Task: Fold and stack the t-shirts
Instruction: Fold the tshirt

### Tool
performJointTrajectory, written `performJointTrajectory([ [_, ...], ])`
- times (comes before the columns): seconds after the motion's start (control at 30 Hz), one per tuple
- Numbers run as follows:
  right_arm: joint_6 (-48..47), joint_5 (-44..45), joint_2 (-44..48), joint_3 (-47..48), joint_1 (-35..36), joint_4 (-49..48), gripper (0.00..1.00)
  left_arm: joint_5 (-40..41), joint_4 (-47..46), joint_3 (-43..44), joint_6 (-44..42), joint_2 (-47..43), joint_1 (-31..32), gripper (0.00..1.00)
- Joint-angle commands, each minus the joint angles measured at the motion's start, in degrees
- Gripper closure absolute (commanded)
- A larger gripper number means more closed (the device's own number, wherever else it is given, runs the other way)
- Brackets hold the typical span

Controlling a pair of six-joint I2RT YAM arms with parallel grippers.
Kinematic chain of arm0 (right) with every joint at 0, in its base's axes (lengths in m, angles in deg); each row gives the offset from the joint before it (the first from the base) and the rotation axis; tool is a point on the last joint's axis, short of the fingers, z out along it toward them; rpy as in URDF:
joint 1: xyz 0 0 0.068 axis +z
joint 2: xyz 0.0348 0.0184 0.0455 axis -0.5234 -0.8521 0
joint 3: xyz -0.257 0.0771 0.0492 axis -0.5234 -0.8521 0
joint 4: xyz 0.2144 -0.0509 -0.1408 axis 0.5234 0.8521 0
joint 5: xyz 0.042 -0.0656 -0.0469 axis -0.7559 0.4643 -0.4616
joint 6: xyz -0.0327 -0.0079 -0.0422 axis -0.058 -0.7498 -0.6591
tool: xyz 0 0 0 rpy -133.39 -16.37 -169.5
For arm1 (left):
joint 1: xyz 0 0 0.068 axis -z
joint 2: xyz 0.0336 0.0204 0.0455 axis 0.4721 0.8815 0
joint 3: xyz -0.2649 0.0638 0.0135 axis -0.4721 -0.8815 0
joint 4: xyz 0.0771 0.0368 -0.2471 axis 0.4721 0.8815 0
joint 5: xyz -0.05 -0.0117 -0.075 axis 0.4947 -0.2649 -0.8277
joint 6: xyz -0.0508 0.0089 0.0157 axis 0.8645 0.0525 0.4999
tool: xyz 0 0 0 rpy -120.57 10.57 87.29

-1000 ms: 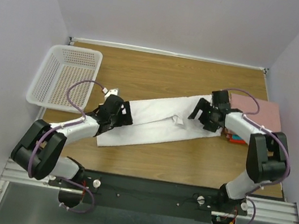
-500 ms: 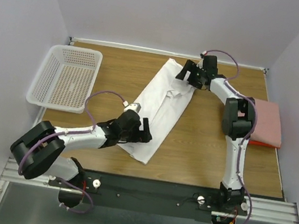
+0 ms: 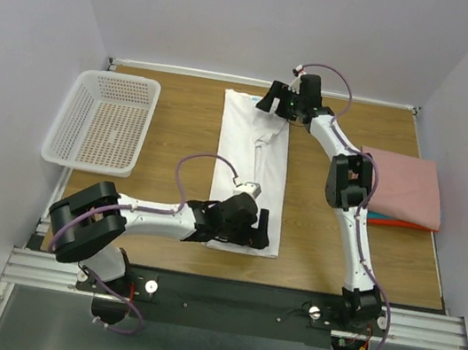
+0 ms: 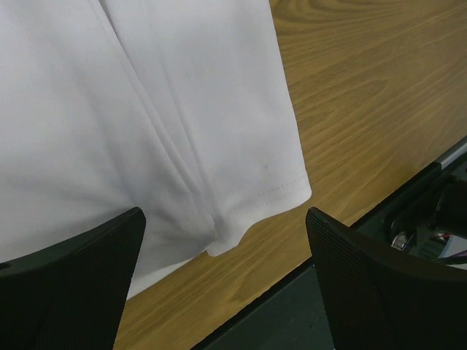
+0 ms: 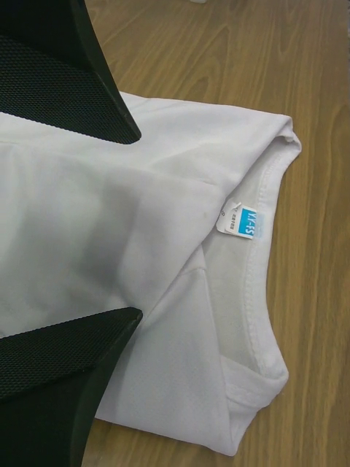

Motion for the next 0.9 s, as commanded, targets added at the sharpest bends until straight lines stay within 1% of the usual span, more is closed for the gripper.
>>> performJointTrajectory([
  [0.0,-3.1,6.4,2.7,-1.8,-0.2,5.9,0.0,6.0,10.0,5.5,-1.3,-0.7,1.1,0.02],
  [0.13,-4.6,8.0,9.7,-2.9,-0.1,6.8,0.0,9.1,14.6,9.7,-3.7,-4.4,1.1,0.02],
  [0.17,-4.5,8.0,13.5,-4.8,-0.1,7.0,0.0,10.8,15.6,10.1,-3.5,-5.3,1.2,0.02],
  [0.2,-4.6,8.2,15.4,-6.1,-0.2,7.0,0.0,11.9,16.8,10.7,-2.7,-7.1,1.1,0.02],
  [0.23,-4.6,8.5,17.8,-8.1,-0.1,7.1,0.0,13.1,19.5,10.6,-2.0,-8.2,1.1,0.02],
  [0.27,-4.6,9.9,21.8,-12.2,-0.1,7.0,0.0,14.6,20.6,9.5,-0.5,-10.3,1.1,0.02],
  [0.33,-3.9,13.4,26.2,-17.4,0.1,7.0,0.0,15.6,23.2,7.3,1.5,-13.1,1.1,0.02],
  [0.37,-3.8,14.7,28.1,-19.8,0.0,7.0,0.0,16.2,24.2,6.0,4.1,-14.6,1.1,0.02],
  [0.4,-3.4,17.2,30.5,-23.3,0.1,7.0,0.0,16.5,25.0,3.4,5.3,-17.6,1.1,0.02],
  [0.43,-2.4,18.1,35.1,-29.7,0.2,7.0,0.0,16.8,26.8,1.9,7.0,-19.4,1.1,0.02],
  [0.5,-0.7,19.4,40.3,-37.3,0.2,6.9,0.0,16.9,28.5,-1.4,10.1,-22.7,1.1,0.02],
  [0.53,0.1,19.5,45.5,-44.8,0.3,6.8,0.0,16.5,29.0,-4.9,13.5,-25.6,1.0,0.02],
  [0.63,4.0,20.2,53.4,-56.3,1.0,5.4,0.0,12.9,27.5,-11.0,15.8,-29.9,0.7,0.02],
  [0.67,5.4,20.5,58.4,-63.2,1.4,4.5,0.0,12.0,27.5,-12.2,16.8,-30.7,0.6,0.02],
  [0.73,7.8,21.2,63.7,-70.3,1.7,2.2,0.0,11.6,26.3,-15.0,18.3,-32.4,0.5,0.02],
  [0.77,8.7,21.5,67.9,-76.1,1.8,1.6,0.0,11.2,25.6,-15.7,18.5,-32.8,0.5,0.03],
  [0.83,9.6,21.9,71.2,-80.3,1.8,0.8,0.0,10.6,22.7,-17.4,18.5,-33.3,0.4,0.08],
  [0.87,10.2,21.3,72.8,-82.5,1.8,0.5,0.0,10.5,22.0,-17.8,18.6,-33.3,0.3,0.13],
])
